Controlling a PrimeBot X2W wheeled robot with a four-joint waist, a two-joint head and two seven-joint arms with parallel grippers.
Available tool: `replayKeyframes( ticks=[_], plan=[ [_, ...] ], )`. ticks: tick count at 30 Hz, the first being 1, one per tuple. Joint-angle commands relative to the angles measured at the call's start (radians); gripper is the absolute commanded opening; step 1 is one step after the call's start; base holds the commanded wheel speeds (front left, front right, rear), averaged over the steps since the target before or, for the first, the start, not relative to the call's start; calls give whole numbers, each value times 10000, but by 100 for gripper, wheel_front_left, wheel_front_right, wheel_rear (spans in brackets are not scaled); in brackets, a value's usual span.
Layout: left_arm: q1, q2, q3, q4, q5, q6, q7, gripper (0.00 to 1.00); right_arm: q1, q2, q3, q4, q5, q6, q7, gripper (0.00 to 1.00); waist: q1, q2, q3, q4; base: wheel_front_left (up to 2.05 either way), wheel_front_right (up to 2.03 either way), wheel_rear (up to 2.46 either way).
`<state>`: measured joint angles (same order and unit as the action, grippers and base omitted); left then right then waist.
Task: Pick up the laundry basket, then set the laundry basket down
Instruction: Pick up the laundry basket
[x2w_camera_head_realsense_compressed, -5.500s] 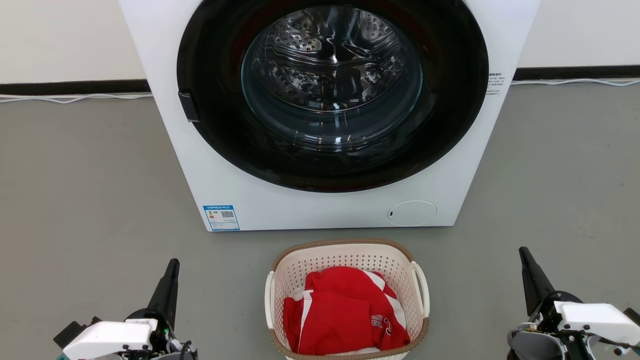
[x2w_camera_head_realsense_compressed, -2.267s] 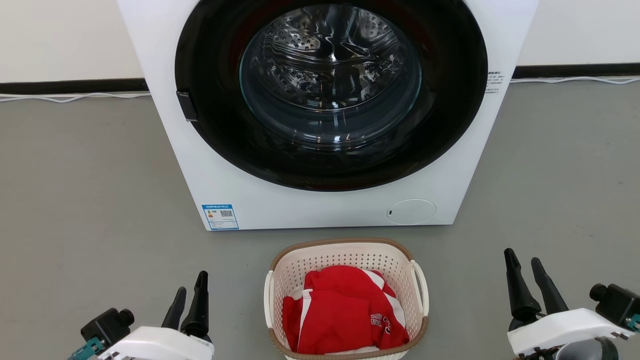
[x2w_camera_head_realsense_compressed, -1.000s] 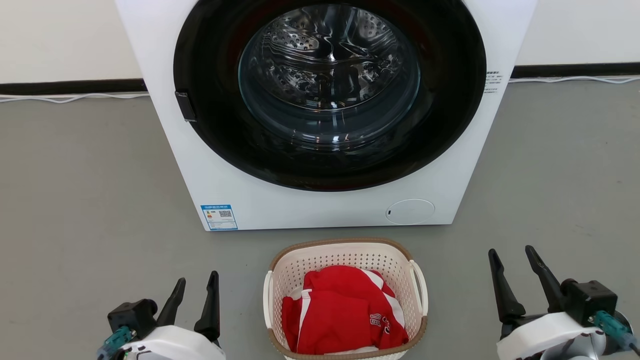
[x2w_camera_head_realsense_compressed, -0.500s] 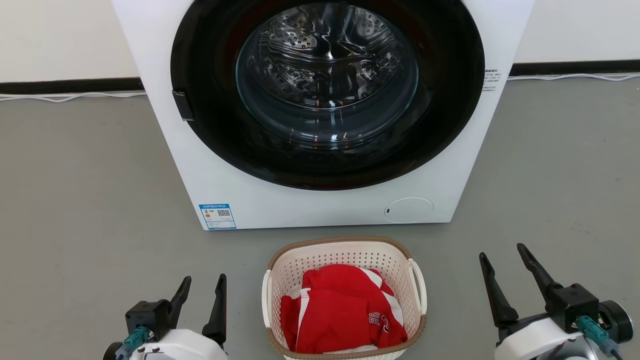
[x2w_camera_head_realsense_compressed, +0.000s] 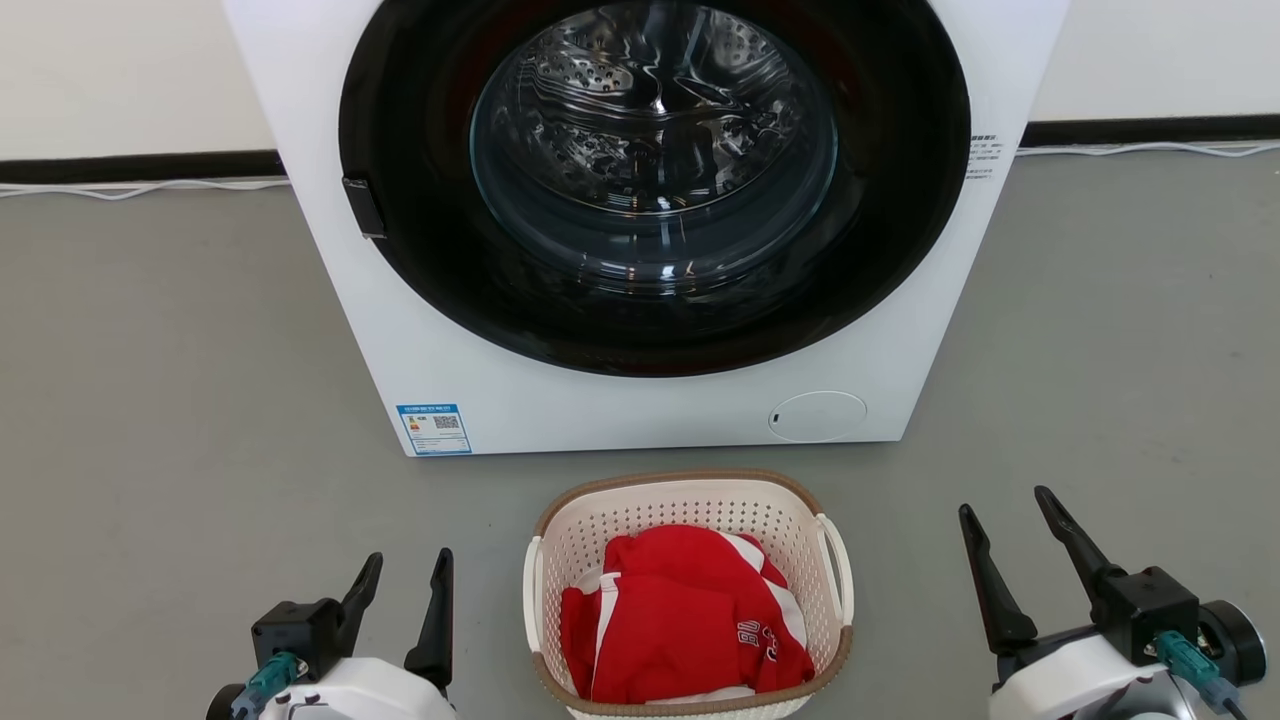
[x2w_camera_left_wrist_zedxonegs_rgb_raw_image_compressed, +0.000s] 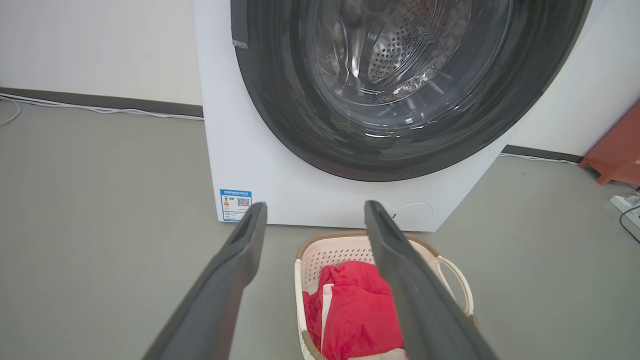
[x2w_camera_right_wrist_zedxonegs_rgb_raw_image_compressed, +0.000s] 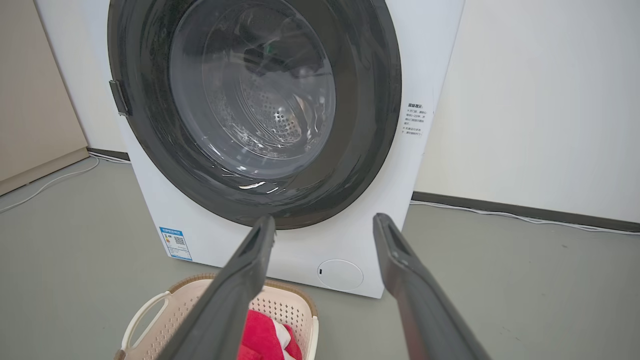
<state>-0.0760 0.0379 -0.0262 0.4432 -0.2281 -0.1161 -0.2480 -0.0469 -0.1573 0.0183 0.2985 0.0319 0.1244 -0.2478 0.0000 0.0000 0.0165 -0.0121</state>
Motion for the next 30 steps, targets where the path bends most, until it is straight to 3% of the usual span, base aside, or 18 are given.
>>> replayKeyframes(
  ticks=[1,14,30],
  plan=[
    [-596,123,290,-191,69,-70,-137,100,-402,-120,186,-263,122,63,-139,100,0,0,32,3,0,0,0],
    [-1549,123,-95,844,-135,55,-137,100,-1088,18,-110,267,357,63,-139,100,0,0,1027,74,0,0,0],
    [-5261,123,-1194,5096,-1049,317,17,100,-4478,-363,829,4768,1101,63,-139,100,0,0,3796,170,0,0,0]
  ],
)
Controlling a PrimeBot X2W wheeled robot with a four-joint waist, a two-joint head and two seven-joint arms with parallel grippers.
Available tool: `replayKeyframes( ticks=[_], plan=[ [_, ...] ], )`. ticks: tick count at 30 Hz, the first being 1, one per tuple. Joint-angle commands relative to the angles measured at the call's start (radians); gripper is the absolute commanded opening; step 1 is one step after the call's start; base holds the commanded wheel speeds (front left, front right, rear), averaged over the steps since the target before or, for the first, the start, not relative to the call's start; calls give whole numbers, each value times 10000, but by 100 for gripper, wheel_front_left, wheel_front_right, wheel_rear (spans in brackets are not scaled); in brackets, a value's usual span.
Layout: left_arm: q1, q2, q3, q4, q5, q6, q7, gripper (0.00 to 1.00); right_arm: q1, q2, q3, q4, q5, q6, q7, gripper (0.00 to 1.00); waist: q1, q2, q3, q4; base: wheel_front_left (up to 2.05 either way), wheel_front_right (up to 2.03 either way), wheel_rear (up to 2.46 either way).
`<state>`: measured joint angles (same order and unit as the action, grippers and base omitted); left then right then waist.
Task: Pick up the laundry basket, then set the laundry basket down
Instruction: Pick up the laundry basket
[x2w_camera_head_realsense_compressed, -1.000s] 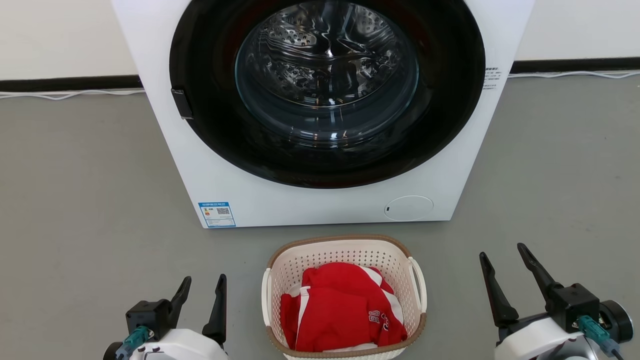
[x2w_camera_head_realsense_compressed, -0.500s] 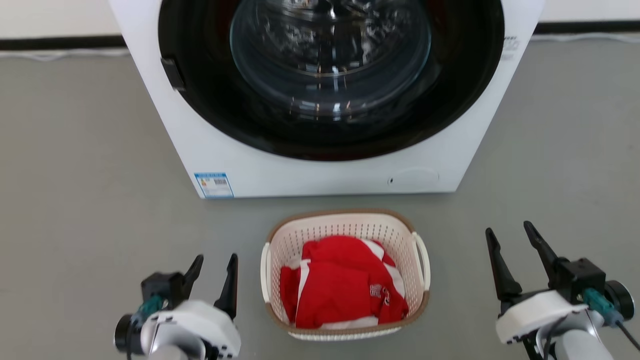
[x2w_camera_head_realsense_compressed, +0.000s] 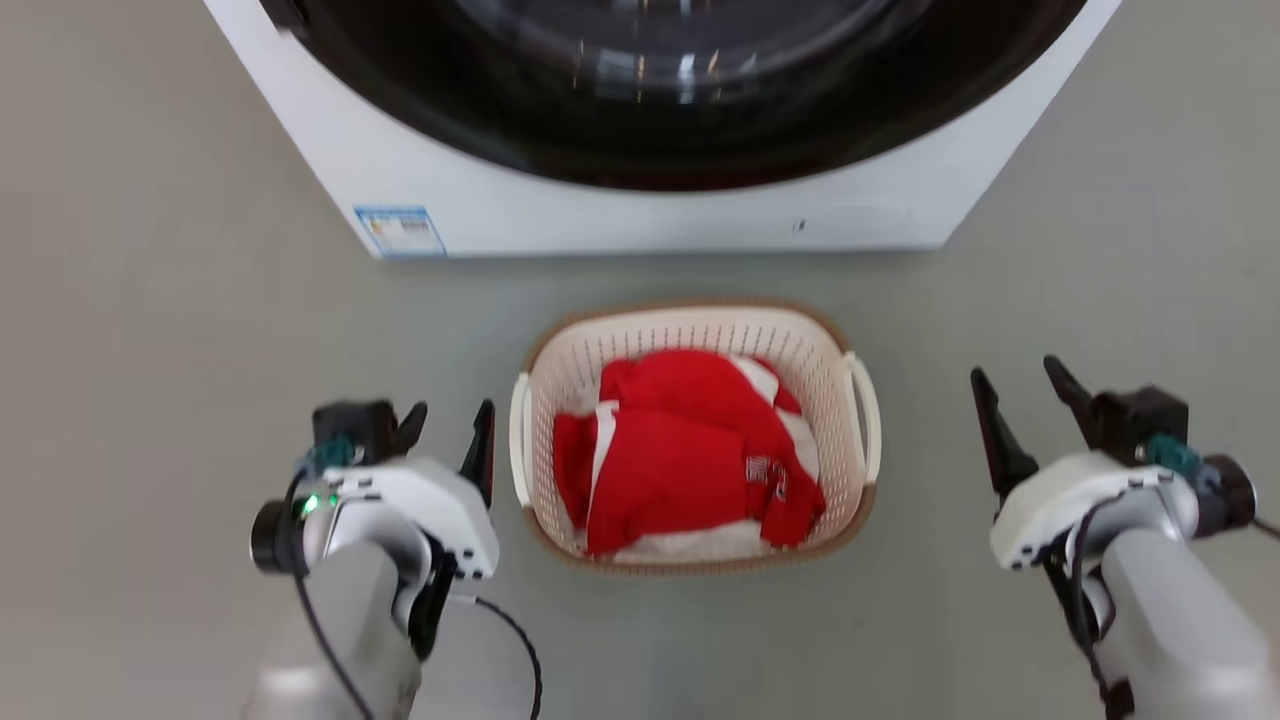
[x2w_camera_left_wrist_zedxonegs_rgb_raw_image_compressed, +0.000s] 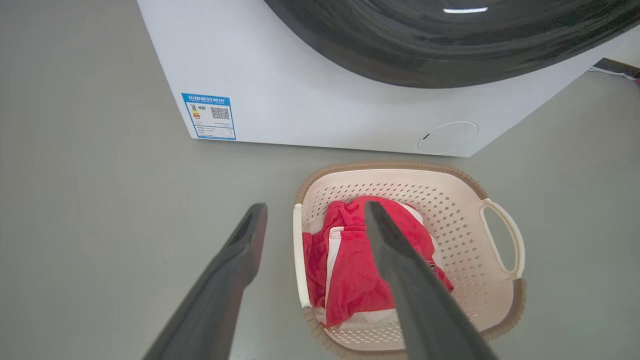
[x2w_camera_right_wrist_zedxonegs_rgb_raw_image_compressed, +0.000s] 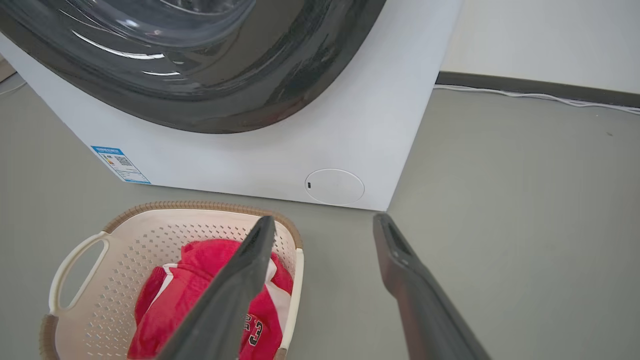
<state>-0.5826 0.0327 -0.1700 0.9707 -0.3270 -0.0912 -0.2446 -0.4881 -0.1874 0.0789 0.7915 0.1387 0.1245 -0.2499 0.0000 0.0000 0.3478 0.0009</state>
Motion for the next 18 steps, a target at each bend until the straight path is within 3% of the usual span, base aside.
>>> replayKeyframes(
  ticks=[1,11,18],
  plan=[
    [-422,175,114,78,-179,74,100,100,-285,-100,315,103,93,62,-118,100,0,0,682,46,0,0,0],
    [-2272,175,-1321,1391,-1715,105,1078,100,-2180,-136,1321,2045,764,62,-56,100,0,0,2567,74,0,0,0],
    [-2990,175,-2162,1756,-2517,541,1443,100,-2951,84,2021,2679,1233,62,-86,100,0,0,3342,7,0,0,0]
  ],
)
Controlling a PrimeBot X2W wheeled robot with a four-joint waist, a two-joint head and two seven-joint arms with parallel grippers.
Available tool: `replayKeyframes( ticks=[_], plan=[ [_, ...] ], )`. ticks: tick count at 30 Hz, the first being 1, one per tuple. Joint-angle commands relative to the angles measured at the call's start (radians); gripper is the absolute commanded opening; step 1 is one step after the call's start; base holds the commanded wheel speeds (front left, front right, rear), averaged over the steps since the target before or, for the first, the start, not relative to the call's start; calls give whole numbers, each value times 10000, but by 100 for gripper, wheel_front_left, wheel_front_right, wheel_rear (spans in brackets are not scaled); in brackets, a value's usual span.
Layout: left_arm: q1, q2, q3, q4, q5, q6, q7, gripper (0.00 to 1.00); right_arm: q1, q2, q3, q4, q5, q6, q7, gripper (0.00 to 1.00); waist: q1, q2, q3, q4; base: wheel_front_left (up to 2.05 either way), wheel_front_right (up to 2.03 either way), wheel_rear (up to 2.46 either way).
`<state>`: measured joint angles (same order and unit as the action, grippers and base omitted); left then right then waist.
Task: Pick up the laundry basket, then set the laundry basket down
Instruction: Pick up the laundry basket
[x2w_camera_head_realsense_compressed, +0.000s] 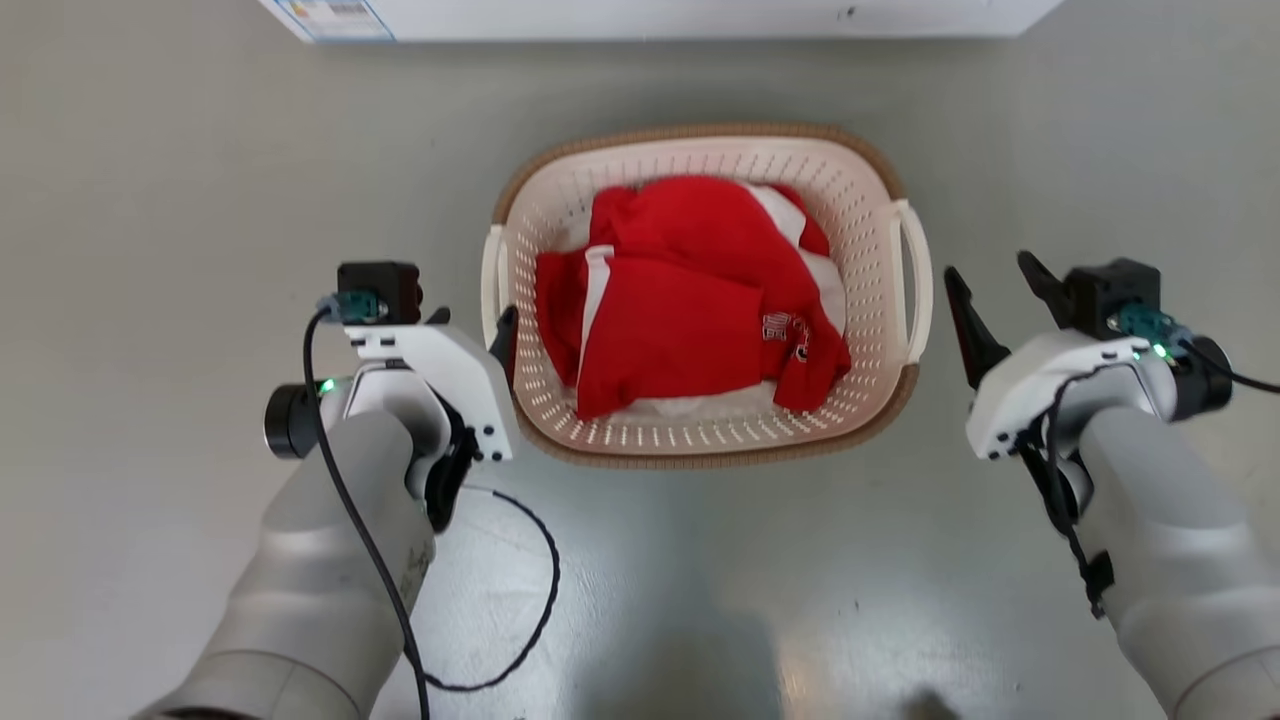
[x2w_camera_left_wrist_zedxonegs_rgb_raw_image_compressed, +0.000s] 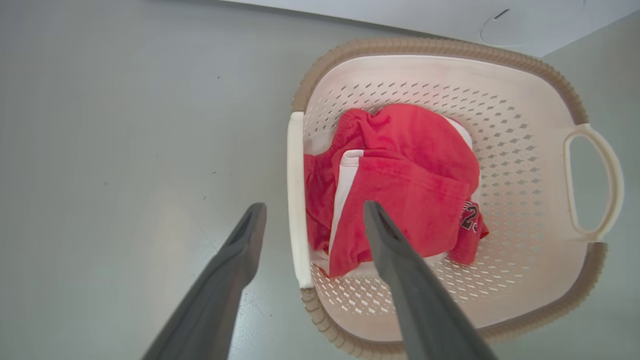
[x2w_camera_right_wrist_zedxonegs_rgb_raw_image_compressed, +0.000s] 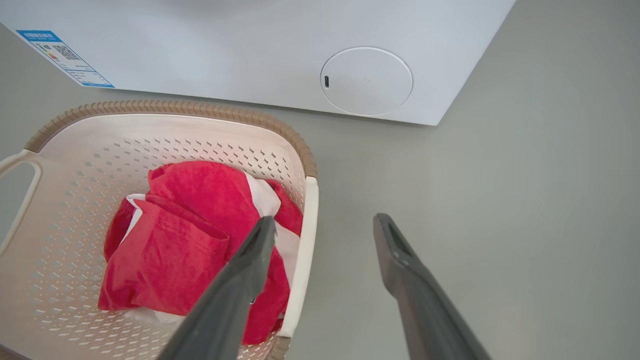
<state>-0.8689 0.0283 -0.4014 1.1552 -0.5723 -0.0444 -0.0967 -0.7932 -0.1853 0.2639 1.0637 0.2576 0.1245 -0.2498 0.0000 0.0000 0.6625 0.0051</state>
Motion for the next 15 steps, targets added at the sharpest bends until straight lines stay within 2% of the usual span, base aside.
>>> replayKeyframes(
  ticks=[1,15],
  plan=[
    [-206,219,73,-45,-152,113,-51,100,37,101,257,-4,111,62,-94,100,0,0,268,-50,0,0,0],
    [-1077,219,-825,500,-719,390,-57,100,-342,144,909,127,656,62,-118,100,0,0,1004,-161,0,0,0]
  ],
)
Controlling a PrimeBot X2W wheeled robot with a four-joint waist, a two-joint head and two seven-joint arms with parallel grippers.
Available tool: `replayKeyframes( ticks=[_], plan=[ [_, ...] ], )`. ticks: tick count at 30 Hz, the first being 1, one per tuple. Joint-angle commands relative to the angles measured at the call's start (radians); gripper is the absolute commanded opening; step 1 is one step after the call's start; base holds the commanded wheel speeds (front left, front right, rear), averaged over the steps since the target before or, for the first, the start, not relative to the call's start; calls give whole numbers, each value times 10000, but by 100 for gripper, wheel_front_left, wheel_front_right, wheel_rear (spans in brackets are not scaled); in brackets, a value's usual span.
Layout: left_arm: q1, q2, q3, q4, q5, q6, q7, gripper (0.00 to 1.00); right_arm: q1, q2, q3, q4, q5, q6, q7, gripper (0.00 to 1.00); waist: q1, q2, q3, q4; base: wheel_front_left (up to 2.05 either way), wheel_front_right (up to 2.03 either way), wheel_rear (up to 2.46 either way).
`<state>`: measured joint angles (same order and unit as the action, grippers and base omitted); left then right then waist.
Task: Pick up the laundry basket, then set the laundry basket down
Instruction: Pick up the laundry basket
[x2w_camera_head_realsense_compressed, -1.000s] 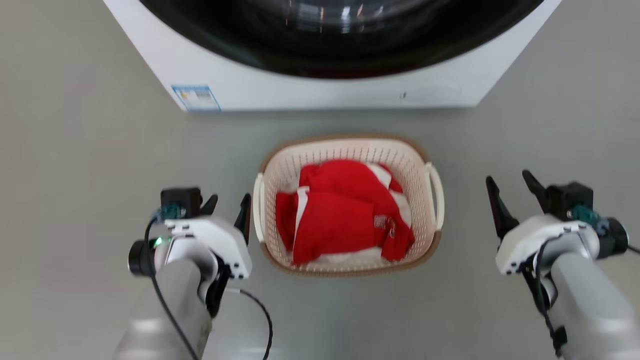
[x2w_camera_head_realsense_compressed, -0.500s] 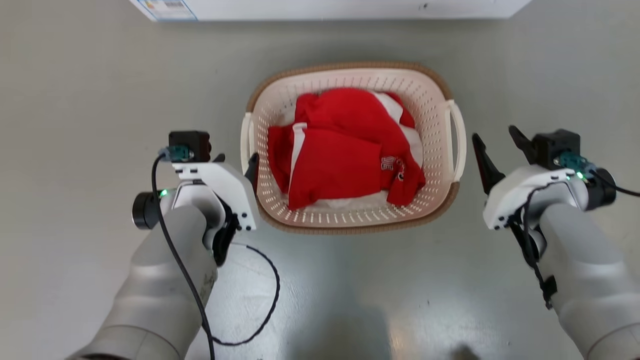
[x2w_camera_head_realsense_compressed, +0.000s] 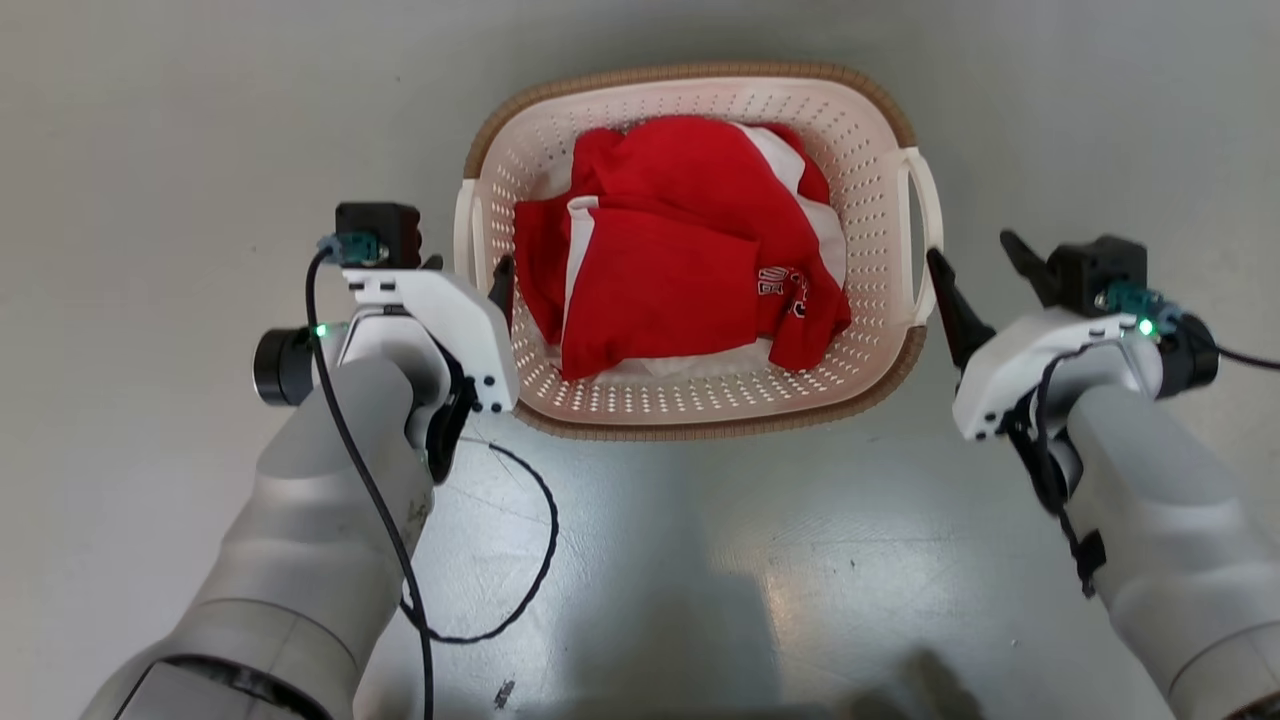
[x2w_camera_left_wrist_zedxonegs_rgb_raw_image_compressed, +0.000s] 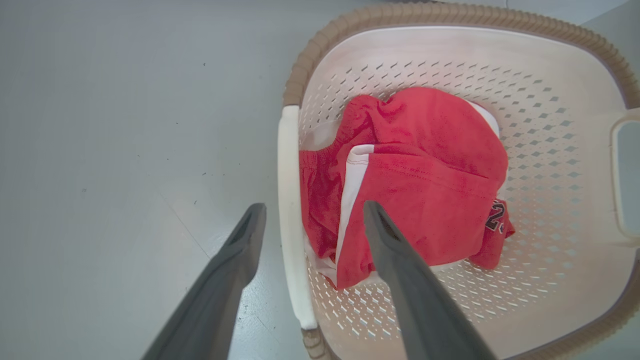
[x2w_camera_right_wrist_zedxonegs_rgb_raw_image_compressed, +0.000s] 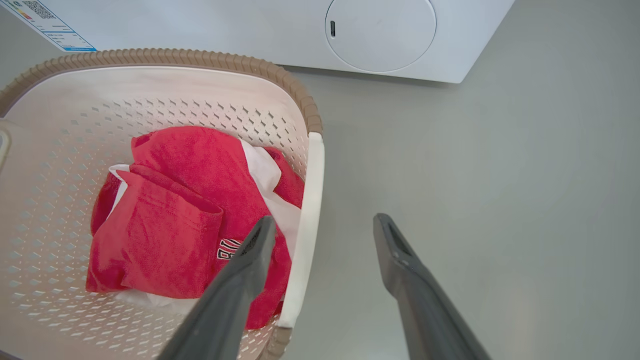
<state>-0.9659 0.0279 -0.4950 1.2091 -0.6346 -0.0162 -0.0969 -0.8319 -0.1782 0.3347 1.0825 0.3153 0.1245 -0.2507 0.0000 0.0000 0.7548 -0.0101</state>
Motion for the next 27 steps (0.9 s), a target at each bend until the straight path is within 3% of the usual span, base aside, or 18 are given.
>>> replayKeyframes(
  ticks=[1,27],
  plan=[
    [-183,223,51,-11,-116,122,-41,100,-1,83,216,-53,113,62,-108,100,0,0,149,-9,0,0,0],
    [-1135,223,-982,497,-564,400,390,100,-1182,293,910,981,1152,62,-110,100,0,0,1024,-11,0,0,0]
  ],
)
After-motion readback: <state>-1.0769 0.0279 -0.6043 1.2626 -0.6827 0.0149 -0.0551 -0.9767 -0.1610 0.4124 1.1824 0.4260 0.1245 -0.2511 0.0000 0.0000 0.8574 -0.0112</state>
